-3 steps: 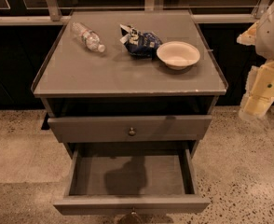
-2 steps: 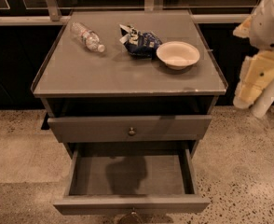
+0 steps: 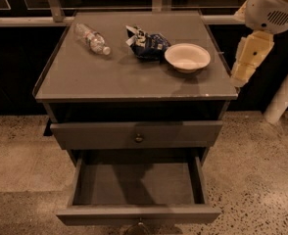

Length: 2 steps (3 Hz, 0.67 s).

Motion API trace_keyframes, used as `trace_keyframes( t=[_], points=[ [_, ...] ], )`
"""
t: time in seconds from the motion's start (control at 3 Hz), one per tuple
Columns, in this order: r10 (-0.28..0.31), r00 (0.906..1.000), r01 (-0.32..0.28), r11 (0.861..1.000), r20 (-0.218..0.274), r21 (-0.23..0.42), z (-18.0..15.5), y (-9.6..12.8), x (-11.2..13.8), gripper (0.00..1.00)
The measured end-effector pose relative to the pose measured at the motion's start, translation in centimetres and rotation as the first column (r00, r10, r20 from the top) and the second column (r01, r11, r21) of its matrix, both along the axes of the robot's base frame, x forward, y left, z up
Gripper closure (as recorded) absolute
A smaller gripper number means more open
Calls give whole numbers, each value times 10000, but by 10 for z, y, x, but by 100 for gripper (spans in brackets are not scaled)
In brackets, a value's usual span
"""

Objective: Place blue chip bag into middle drawer

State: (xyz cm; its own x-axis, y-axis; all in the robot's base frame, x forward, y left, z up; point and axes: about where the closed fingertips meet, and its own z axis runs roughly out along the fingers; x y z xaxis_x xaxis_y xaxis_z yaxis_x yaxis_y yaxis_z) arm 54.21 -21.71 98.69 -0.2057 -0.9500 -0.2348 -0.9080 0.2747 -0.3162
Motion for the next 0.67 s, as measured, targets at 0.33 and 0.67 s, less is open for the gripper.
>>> trace_keyframes(
  t=[0.33, 0.67],
  points=[
    [-361, 9975, 326, 9978, 601, 578, 1, -15, 21, 0],
    [-992, 9826, 721, 9829, 1573, 1692, 6, -35, 70, 0]
  ],
)
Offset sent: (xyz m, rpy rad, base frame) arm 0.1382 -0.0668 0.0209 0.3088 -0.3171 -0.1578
